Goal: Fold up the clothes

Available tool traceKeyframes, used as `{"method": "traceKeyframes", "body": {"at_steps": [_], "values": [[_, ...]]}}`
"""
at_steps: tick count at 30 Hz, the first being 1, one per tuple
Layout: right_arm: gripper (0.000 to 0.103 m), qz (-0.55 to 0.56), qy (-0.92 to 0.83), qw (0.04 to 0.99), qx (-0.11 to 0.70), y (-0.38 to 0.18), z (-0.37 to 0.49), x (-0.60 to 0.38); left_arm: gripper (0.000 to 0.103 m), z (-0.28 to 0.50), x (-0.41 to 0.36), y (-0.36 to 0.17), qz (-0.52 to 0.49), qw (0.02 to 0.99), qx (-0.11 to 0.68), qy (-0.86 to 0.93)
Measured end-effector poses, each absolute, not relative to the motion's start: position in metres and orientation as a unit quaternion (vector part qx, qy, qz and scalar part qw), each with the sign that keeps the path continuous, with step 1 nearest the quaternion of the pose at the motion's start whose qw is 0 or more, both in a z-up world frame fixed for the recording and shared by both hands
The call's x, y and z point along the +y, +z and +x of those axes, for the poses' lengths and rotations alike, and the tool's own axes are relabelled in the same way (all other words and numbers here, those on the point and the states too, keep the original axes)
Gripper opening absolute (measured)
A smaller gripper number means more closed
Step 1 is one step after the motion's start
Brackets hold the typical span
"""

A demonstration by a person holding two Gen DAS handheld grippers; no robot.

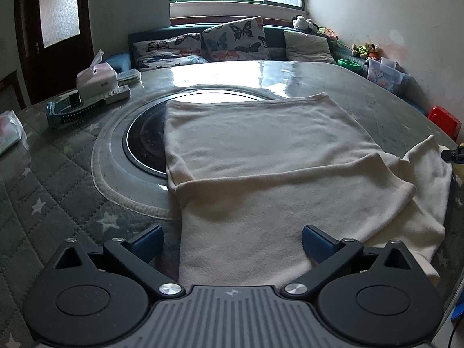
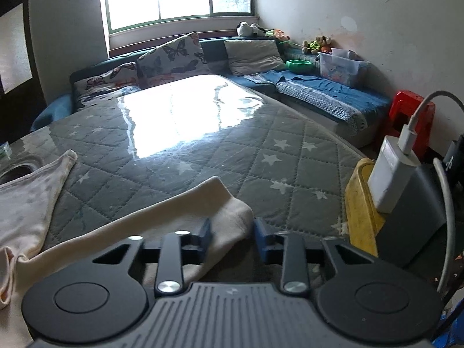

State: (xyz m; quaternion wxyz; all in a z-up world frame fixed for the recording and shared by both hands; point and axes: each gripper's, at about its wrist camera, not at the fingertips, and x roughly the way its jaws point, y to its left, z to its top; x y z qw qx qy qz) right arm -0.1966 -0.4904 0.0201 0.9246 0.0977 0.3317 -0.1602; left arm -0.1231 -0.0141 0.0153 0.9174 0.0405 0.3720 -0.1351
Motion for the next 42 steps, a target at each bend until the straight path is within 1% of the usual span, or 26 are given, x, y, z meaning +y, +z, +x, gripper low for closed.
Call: {"method": "traceKeyframes", "body": {"at_steps": [1,2,3,8,14,25,34,42], "values": [[0.02,0.102,-0.155,0.925,0.332,0.022,-0.197,-0.489,0.103,-0.123,-0.014,0.015,0.041,0.917,0.372,-0.135],[0.016,0.105,-0.151,0.926,0.331,0.024,-0.197,-0.488,0.103,-0.123,-0.015,0.015,0.042,0.917,0.373,-0.135],[0.015,0.107,-0.143,0.927,0.329,0.025,-0.197,-0.486,0.103,-0.123,-0.015,0.015,0.042,0.917,0.373,-0.135],[0.012,0.121,-0.09,0.938,0.314,0.04,-0.204,-0.471,0.103,-0.122,-0.014,0.015,0.041,0.917,0.374,-0.135],[0.012,0.138,-0.007,0.944,0.299,0.064,-0.203,-0.443,0.103,-0.122,-0.014,0.016,0.041,0.916,0.375,-0.135],[0.012,0.093,0.148,0.941,0.29,0.1,-0.189,-0.357,0.103,-0.123,-0.011,0.017,0.035,0.915,0.378,-0.134],[0.011,0.049,0.229,0.926,0.296,0.108,-0.171,-0.294,0.103,-0.124,0.0,0.019,0.028,0.917,0.378,-0.124],[0.011,0.021,0.281,0.908,0.31,0.101,-0.165,-0.251,0.103,-0.128,0.012,0.023,0.026,0.92,0.375,-0.113]]}}
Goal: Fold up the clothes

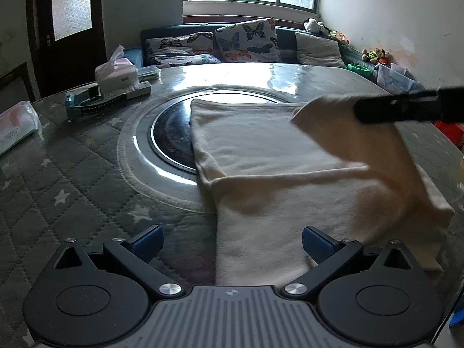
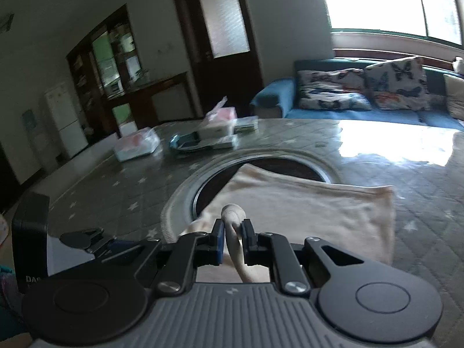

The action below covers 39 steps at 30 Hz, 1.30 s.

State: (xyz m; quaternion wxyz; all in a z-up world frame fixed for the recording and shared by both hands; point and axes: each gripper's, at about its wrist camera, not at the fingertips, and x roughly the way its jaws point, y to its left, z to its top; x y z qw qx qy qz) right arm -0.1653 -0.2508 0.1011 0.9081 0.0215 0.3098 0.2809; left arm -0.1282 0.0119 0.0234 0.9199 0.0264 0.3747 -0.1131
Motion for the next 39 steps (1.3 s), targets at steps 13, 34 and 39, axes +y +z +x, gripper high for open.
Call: {"method": "traceKeyframes", "body": {"at_steps": [13,34,39], "values": [[0.014,-0.019,0.333,0.876,0.349,0.076,-0.161,-0.202,0.103,-0.133,0.037,0.028,0.017,0.924,0.372,-0.083],[0.026,-0.012,0.233,0.917,0.324,0.103,-0.156,-0.289,0.06,-0.141,0.007,0.046,0.059,0.933,0.317,-0.159],[0.029,-0.013,0.193,0.925,0.326,0.101,-0.158,-0.319,0.042,-0.136,-0.012,0.034,0.084,0.919,0.336,-0.187]]}}
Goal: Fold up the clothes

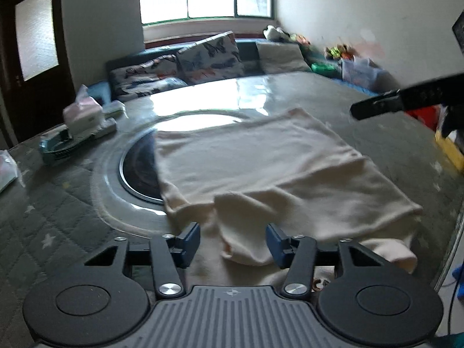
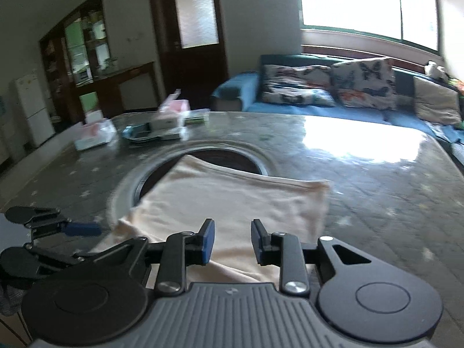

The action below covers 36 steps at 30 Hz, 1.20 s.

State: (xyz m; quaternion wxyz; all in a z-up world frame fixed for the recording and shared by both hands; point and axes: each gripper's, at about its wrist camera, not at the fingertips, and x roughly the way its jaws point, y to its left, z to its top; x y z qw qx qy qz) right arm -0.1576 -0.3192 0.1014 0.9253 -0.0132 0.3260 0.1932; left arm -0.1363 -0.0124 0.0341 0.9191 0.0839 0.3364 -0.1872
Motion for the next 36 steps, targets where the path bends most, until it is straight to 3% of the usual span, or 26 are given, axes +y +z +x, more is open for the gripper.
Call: {"method": "traceKeyframes", "body": {"at_steps": [1,4,7,16,24,36], "values": [[0.029,-0.015,0.187,0.926,0.328,0.1,-0.159,-0.323,0.031,-0.135,-0.015,0.031,0.087,0.917,0.341,-0.19],[0.03,-0.02,0.17,0.926,0.337,0.094,-0.162,-0.337,0.013,-0.136,-0.018,0.029,0.093,0.918,0.337,-0.188],[0.03,-0.016,0.158,0.924,0.347,0.086,-0.165,-0.346,0.005,-0.137,-0.016,0.033,0.092,0.922,0.33,-0.183],[0.03,-0.04,0.162,0.918,0.361,0.065,-0.174,-0.339,0.004,-0.144,0.002,0.053,0.068,0.936,0.306,-0.161],[0.03,-0.071,0.177,0.912,0.362,0.053,-0.181,-0.319,0.008,-0.14,-0.001,0.043,0.104,0.926,0.328,-0.155],[0.029,-0.078,0.205,0.904,0.367,0.048,-0.177,-0.302,0.011,-0.121,-0.009,0.045,0.078,0.919,0.34,-0.183]]}}
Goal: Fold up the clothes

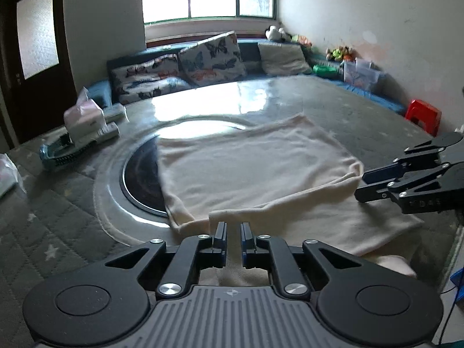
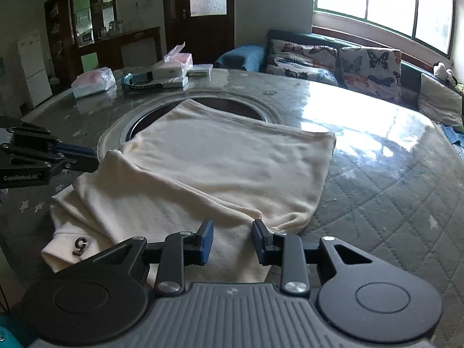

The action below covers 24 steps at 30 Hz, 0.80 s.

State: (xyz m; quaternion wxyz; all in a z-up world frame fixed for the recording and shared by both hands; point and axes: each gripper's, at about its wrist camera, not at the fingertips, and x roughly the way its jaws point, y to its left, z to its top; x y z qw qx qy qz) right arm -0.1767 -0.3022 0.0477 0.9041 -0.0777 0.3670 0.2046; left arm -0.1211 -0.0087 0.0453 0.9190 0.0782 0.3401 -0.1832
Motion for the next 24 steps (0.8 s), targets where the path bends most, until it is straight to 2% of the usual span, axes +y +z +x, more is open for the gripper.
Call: {"method": "traceKeyframes", "body": {"at_steps": [7,24], "values": [[0.029,-0.092,0.207,0.899,0.376,0.042,-0.172,-0.296,0.011,-0.112,-0.018,0.031,0.105,0.914,0.346,-0.186],[0.03,-0.114,0.237,0.892,0.367,0.051,-0.189,-0.285,0.014,-0.133,-0.016,0.034,0.137,0.908,0.341,-0.2]]}}
